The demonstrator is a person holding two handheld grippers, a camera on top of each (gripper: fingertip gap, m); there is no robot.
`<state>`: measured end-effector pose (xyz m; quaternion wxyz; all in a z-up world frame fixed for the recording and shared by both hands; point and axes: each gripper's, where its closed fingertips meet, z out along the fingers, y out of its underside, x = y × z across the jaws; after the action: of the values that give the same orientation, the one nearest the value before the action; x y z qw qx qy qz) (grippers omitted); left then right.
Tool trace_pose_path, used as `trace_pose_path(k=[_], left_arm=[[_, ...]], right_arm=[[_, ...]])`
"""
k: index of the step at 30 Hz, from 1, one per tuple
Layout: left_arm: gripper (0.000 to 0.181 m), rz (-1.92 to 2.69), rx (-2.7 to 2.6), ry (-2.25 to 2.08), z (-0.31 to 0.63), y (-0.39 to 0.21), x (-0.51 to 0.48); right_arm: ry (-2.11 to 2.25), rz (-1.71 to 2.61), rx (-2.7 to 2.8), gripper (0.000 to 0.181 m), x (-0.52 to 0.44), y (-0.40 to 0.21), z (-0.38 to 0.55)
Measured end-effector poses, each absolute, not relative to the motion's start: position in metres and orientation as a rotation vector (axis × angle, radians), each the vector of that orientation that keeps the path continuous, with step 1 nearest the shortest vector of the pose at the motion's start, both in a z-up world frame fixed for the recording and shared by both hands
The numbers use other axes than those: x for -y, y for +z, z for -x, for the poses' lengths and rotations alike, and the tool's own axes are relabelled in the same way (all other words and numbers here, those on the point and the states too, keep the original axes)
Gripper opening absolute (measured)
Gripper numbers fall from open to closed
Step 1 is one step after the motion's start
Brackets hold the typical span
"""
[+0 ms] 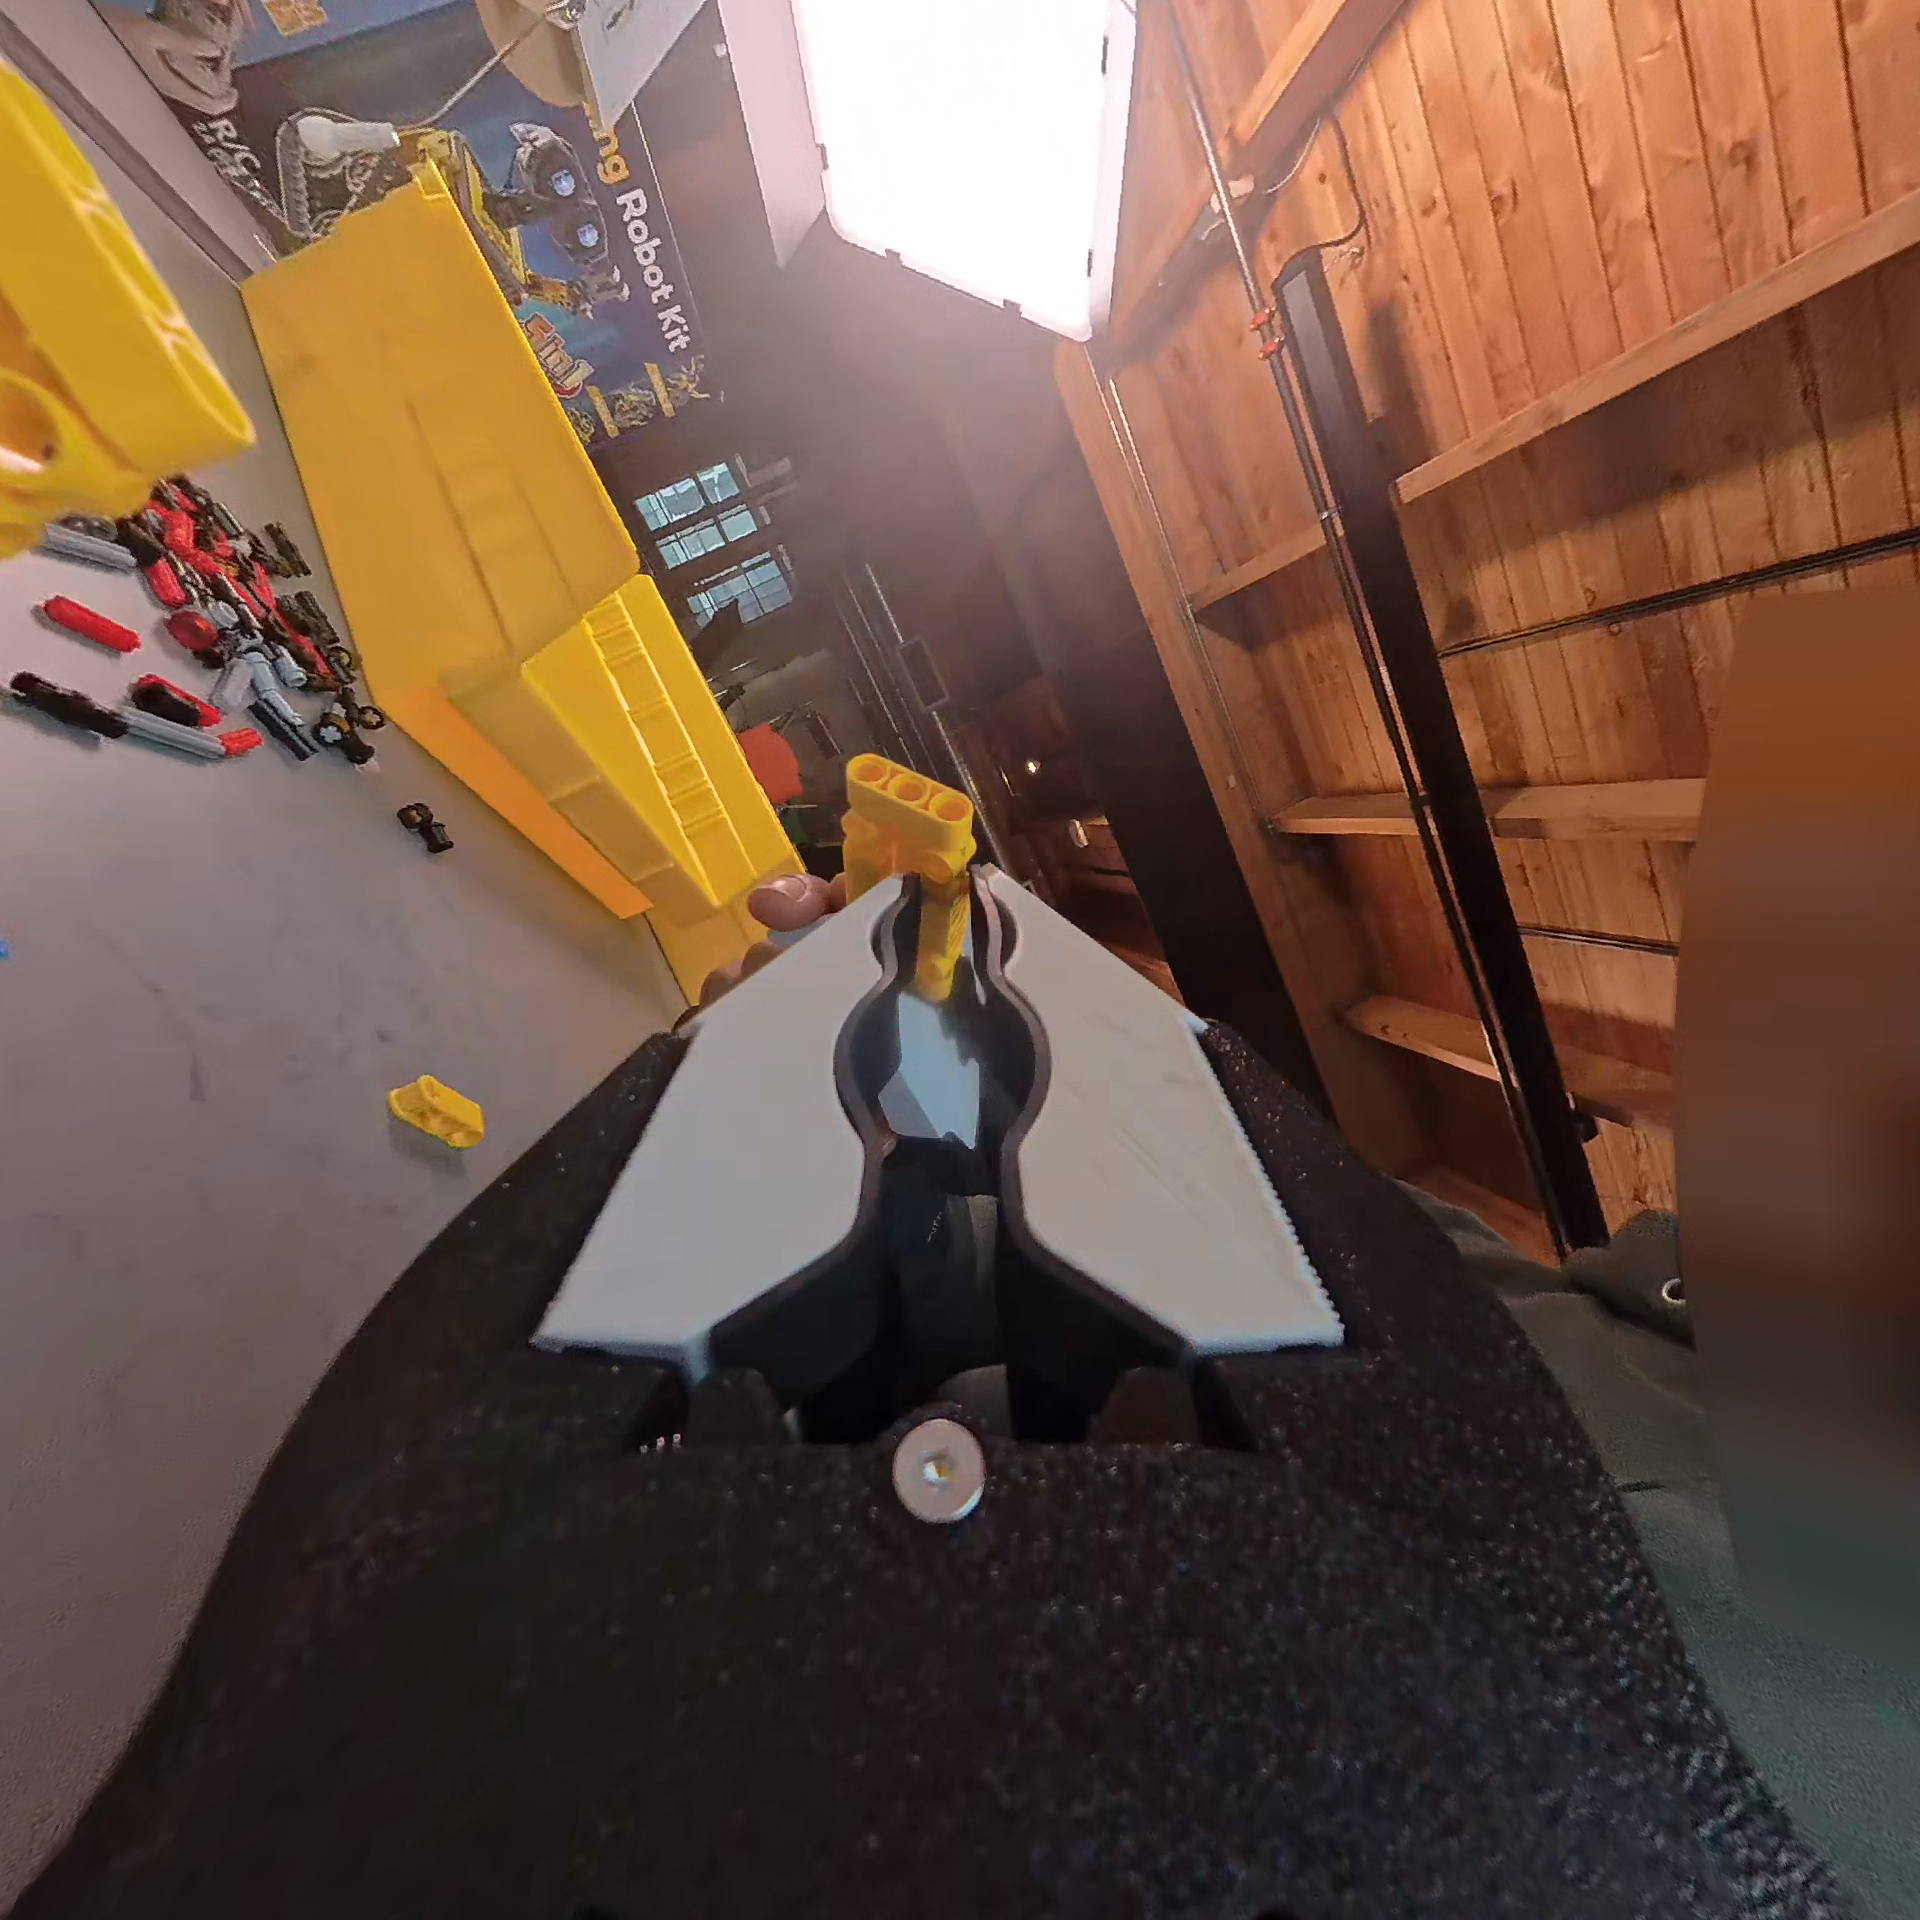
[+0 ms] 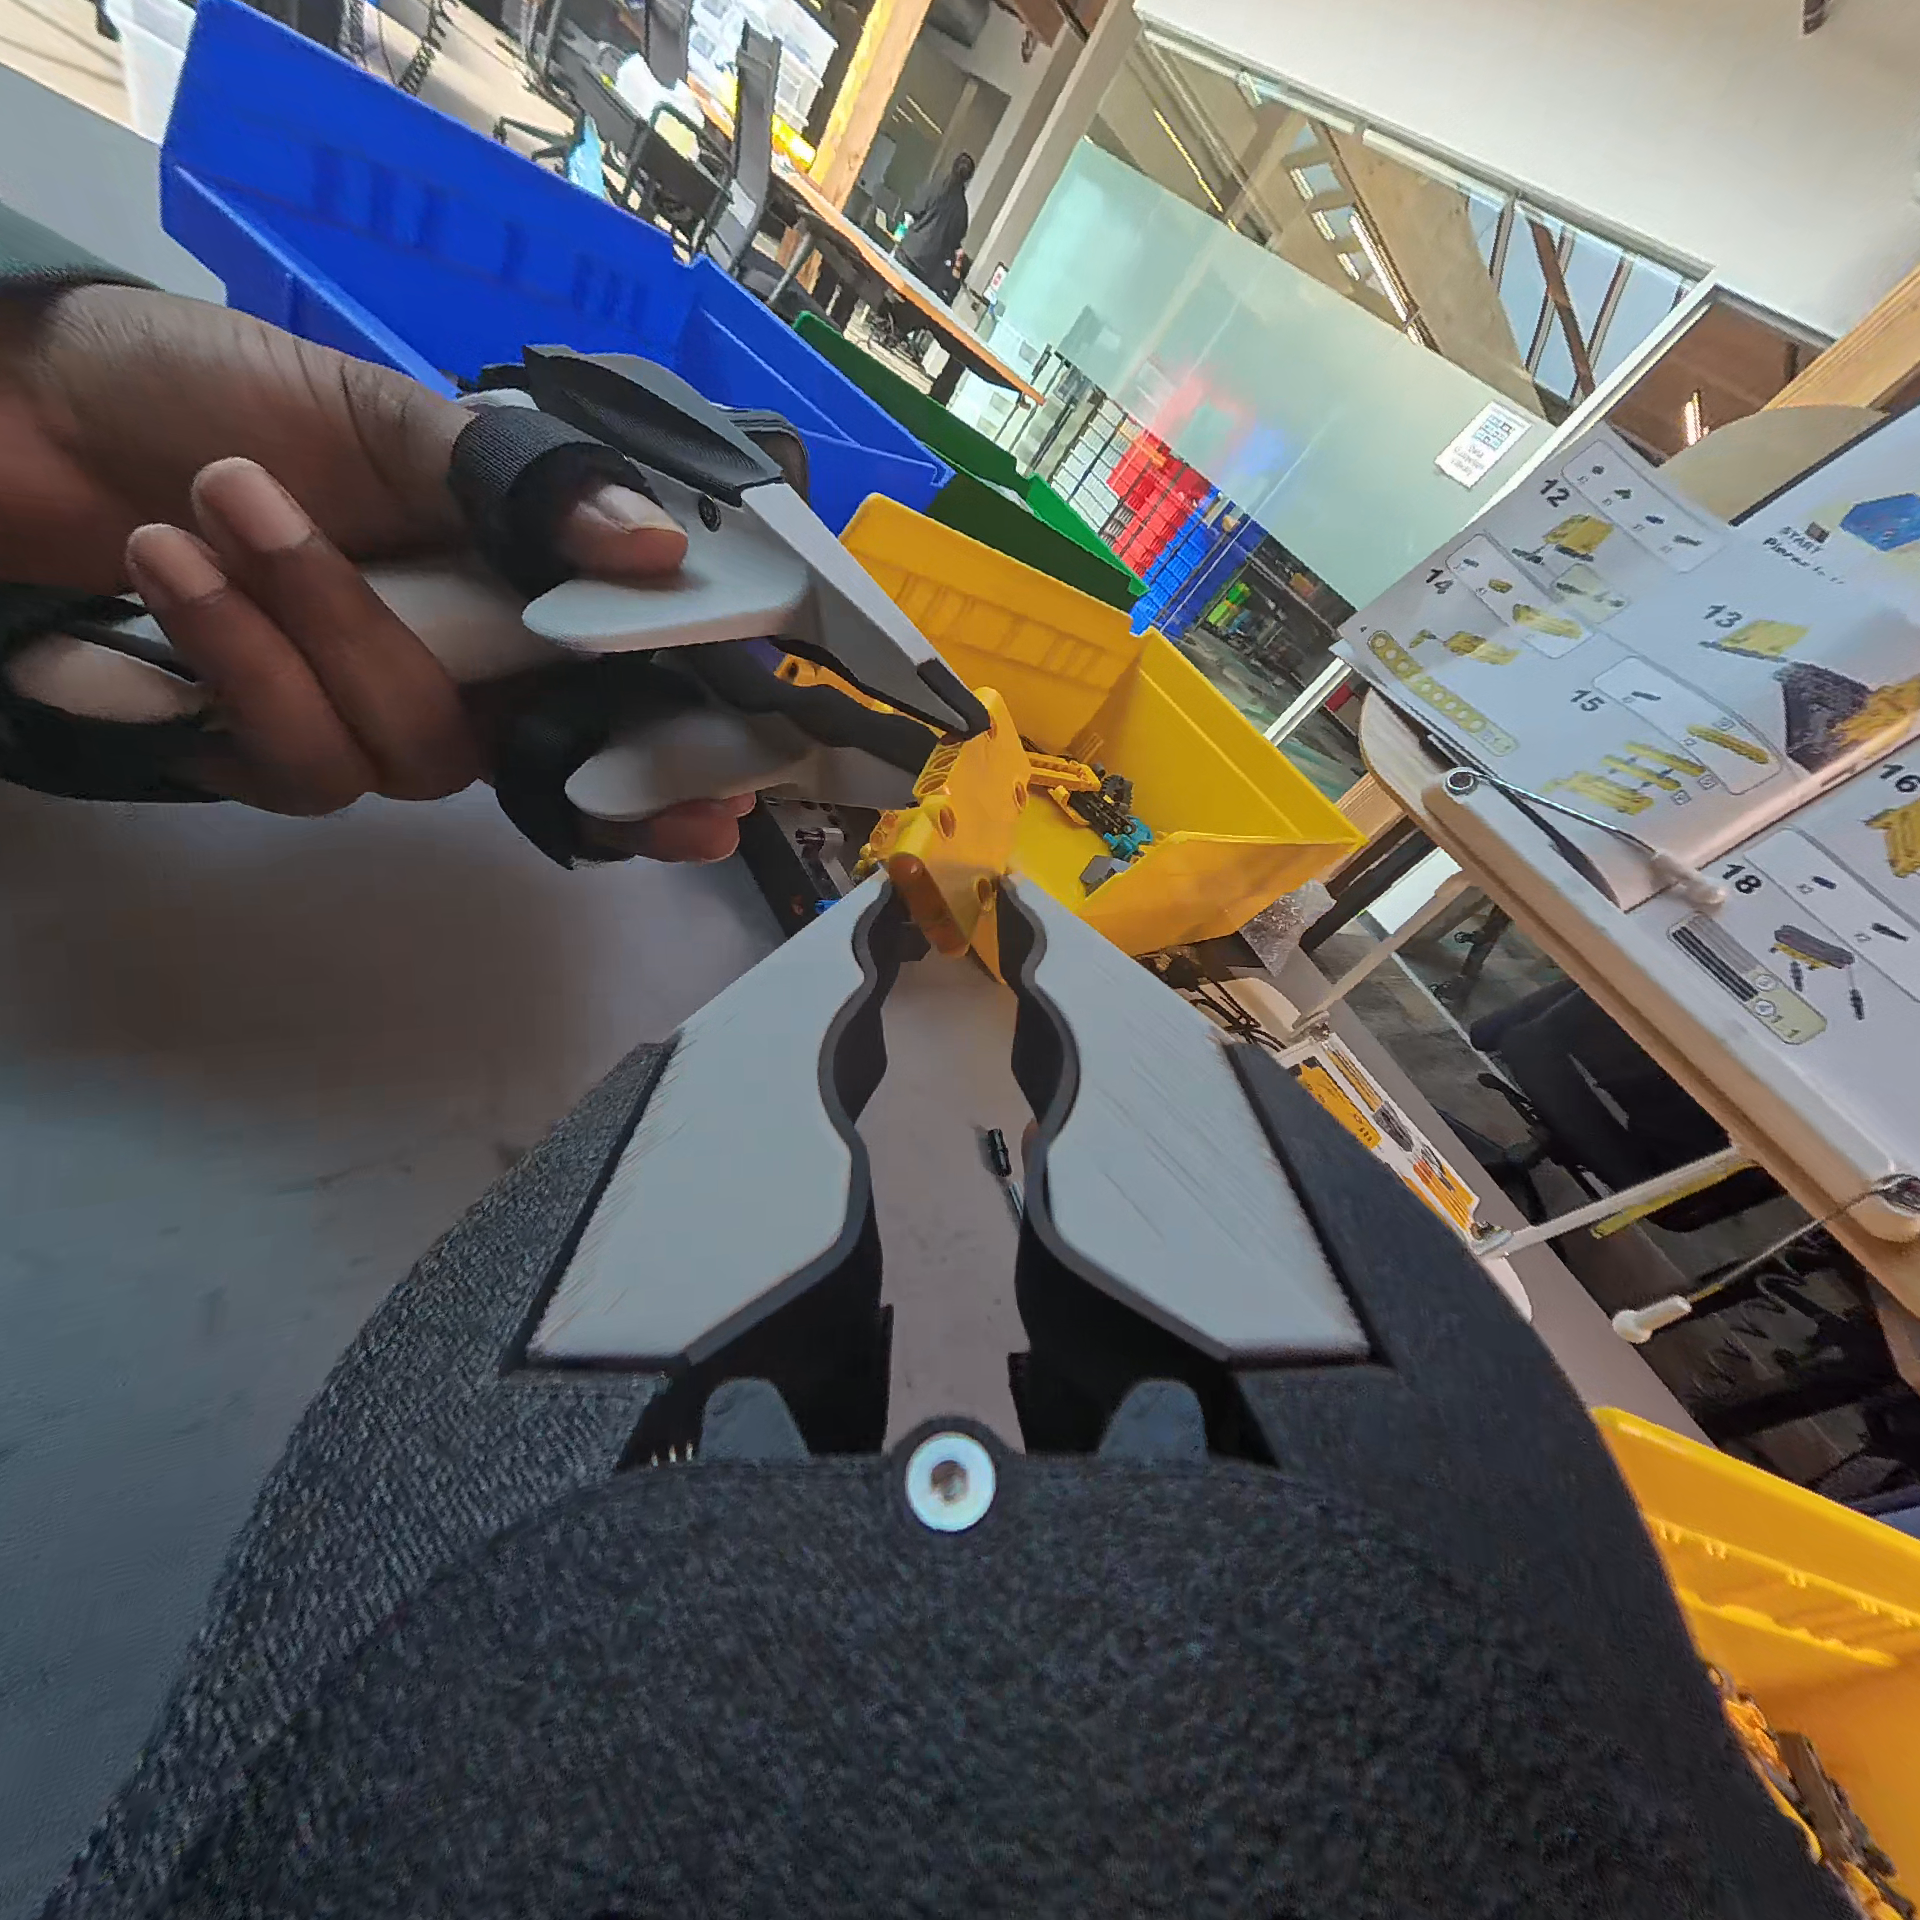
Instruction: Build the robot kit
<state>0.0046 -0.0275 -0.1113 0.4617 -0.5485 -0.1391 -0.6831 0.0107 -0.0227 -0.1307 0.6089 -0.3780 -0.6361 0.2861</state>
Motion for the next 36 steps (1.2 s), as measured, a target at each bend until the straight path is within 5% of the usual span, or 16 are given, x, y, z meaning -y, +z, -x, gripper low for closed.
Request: trace_pose_path(k=[22, 36], left_arm=[[0.005, 1.356, 0.278, -1.729, -0.008, -0.115, 0.032], [0.037, 1.598, -0.276, -0.957, -0.012, -0.116, 0.038]], right_arm=[[0.825, 0.938, 1.450, 0.007, 0.023, -0.133, -0.015], [1.610, 1.140, 1.393, 0.007, 0.034, -0.114, -0.037]])
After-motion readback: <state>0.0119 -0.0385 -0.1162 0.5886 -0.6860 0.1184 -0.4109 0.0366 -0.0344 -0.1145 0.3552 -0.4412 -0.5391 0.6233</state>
